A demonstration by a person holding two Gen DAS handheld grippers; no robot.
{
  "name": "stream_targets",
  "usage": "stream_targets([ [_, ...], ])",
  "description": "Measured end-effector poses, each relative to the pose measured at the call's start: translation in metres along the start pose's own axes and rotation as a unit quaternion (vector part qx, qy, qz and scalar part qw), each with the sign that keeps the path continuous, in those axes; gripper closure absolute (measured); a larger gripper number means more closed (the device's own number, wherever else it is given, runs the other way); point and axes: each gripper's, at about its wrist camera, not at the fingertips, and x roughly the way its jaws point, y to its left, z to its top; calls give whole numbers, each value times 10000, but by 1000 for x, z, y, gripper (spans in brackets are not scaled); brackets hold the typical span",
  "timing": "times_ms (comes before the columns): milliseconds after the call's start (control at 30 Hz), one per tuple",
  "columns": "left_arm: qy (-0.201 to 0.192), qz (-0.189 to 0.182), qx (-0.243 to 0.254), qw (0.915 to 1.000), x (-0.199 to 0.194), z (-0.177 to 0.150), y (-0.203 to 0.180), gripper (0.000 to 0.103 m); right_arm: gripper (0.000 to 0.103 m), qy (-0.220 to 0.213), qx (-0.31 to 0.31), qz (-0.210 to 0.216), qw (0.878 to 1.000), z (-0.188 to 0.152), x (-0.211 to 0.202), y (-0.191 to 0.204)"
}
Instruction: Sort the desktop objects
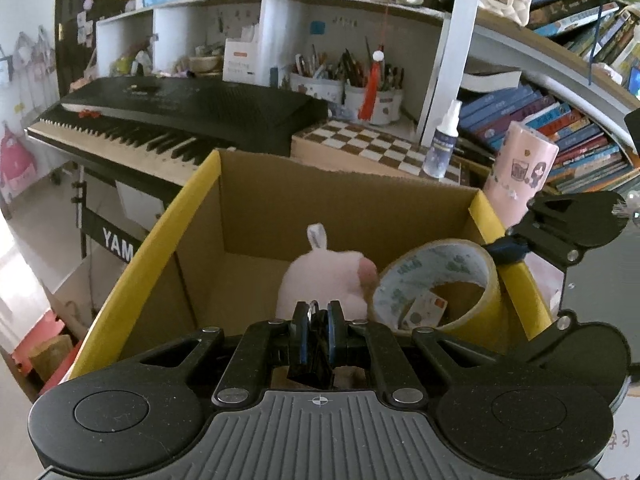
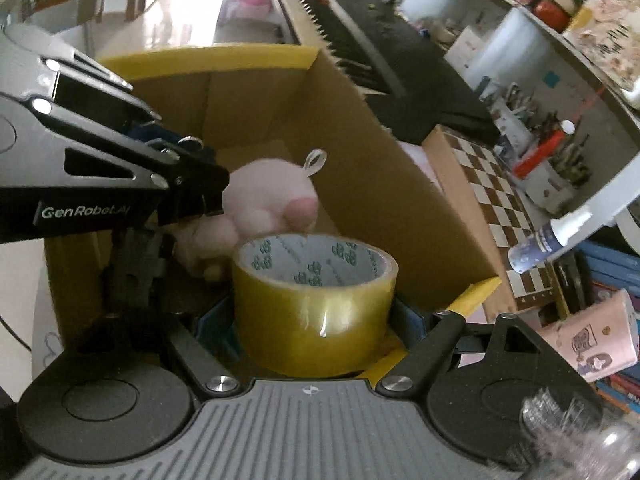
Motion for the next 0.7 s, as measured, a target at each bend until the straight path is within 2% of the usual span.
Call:
stream_targets([
  [233,90,-10,-34,10000,2,-2,-1,94,20,20,-226,-115,9997,-2,5,4],
  [467,33,51,-46,10000,-6,-3,0,90,18,-229,251,-124,9993,-4,-5,-7],
  [533,-65,82,-14,9999,-12,-3,-1,76,17,-352,432,-198,9982,-5,-13,-10],
  [700,-390,40,5,9992,-29,-3,-3,56,17,-661,907,-393,9929,-9,-38,-15],
])
